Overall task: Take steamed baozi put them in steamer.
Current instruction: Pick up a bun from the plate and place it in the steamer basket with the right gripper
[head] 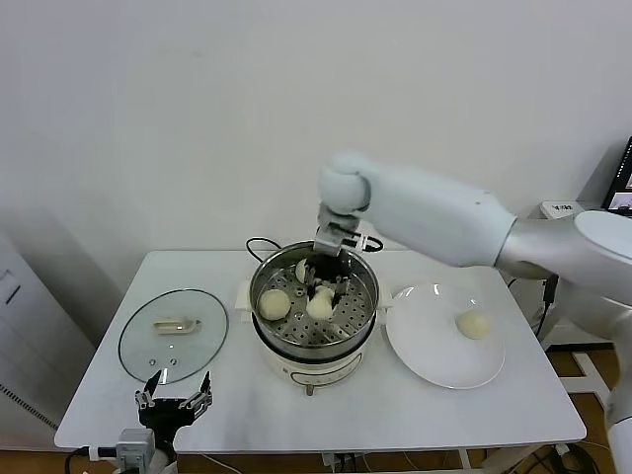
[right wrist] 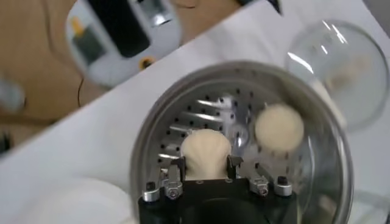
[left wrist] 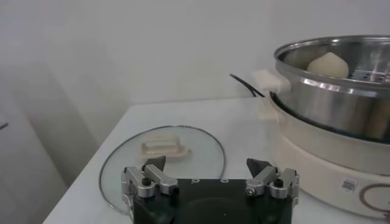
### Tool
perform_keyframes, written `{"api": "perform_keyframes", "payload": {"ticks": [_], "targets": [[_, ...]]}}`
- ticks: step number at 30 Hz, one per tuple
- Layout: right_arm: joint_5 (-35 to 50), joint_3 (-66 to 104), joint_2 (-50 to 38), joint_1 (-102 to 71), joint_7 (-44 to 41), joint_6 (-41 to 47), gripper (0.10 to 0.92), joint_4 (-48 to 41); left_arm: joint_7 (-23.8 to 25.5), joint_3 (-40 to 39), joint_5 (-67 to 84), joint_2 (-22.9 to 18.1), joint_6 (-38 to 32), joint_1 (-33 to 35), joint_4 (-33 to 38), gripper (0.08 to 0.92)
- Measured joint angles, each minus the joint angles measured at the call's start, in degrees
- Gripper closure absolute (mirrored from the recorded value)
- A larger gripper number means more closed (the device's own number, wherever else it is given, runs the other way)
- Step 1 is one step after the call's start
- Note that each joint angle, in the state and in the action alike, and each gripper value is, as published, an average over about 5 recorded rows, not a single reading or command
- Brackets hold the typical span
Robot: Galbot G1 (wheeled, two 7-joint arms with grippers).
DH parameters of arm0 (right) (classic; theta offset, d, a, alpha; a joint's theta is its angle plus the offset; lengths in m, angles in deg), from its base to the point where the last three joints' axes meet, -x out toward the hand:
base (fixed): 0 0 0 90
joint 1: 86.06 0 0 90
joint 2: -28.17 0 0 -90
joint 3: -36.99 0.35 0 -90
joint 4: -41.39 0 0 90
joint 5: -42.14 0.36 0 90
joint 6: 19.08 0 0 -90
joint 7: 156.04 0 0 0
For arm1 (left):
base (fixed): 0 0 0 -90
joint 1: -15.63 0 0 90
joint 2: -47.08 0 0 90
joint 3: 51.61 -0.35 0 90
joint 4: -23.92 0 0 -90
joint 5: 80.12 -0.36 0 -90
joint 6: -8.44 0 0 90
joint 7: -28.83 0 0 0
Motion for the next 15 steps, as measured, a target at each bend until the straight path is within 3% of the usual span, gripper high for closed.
{"api": "perform_keyframes", "payload": {"ticks": [7,15], "targets": [[-7.2,0.6,0.9,-3.0,-1.5,-6.2,0.592,3.2,0.0,0.0,0.0,0.0,0.0,0.3,0.2,0.177],[-13.3,1.5,1.8,-5.8,-2.4,-6.4,0.584,5.9,-0.1,-0.2,0.0,0.0,-0.1,0.4,0.2,0.177]]}}
